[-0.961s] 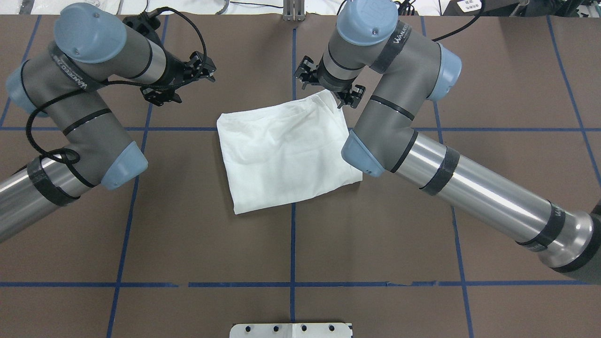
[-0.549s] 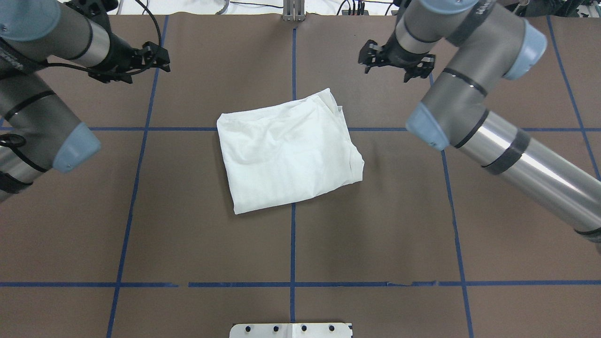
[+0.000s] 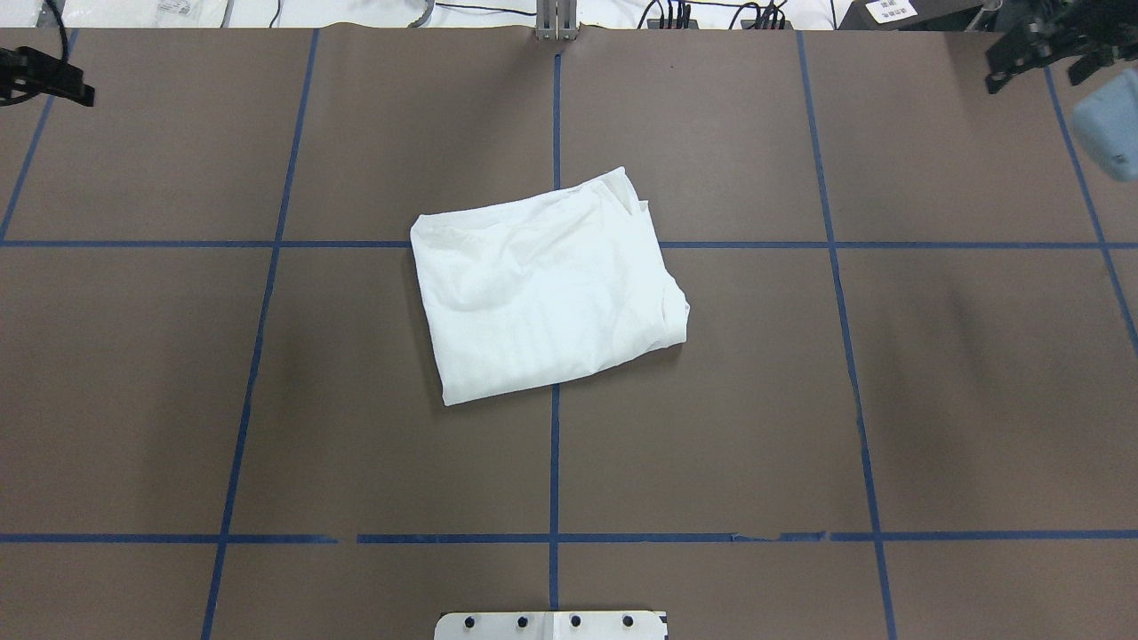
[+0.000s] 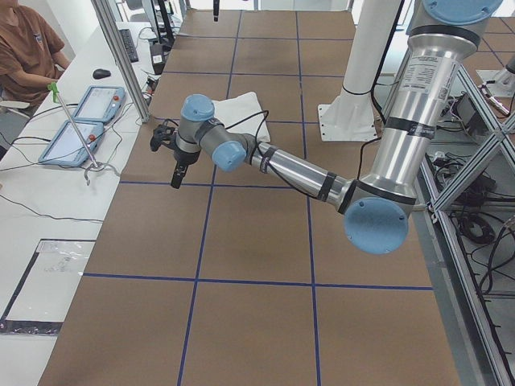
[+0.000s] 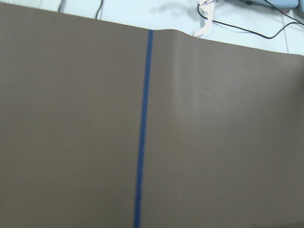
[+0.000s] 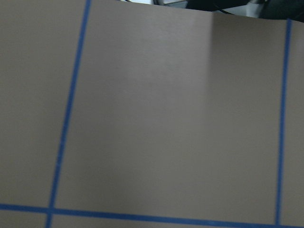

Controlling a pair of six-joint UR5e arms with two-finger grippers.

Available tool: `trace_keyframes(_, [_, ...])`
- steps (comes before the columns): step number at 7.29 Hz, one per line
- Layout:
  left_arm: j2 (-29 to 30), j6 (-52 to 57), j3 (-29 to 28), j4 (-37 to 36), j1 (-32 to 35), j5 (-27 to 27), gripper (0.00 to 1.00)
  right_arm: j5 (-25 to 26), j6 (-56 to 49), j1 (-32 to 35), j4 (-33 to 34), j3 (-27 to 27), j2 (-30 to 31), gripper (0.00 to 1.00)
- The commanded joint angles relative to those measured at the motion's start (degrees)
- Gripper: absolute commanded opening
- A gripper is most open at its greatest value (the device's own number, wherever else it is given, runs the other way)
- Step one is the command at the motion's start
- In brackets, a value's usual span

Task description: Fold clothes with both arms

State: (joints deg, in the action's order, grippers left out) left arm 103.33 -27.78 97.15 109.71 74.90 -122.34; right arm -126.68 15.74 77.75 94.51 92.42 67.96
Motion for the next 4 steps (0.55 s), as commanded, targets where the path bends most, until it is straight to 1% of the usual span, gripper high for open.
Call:
trace_keyframes(1, [-2.78,21.27,-0.03,-6.58,9.70,-1.93,0.99,-4.44,-24.34,11.24,8.71,-0.57,5.85,1.00])
trace_keyframes(2, [-4.96,31.28,0.14,-7.83,13.30,-4.37,0.99,-4.45,-33.05,14.42,12.15,-0.57,7.52,1.00])
trace_keyframes(3, [-8.11,36.69,-0.20,-7.50,15.43,-7.44,0.99,-4.54,-35.14,16.80,12.18,-0.14,10.58,1.00])
trace_keyframes(4, [-13.11,36.57,1.36,-4.62,15.62,-7.99,0.99,-6.19,-35.16,17.52,10.53,0.39,13.65,1.00])
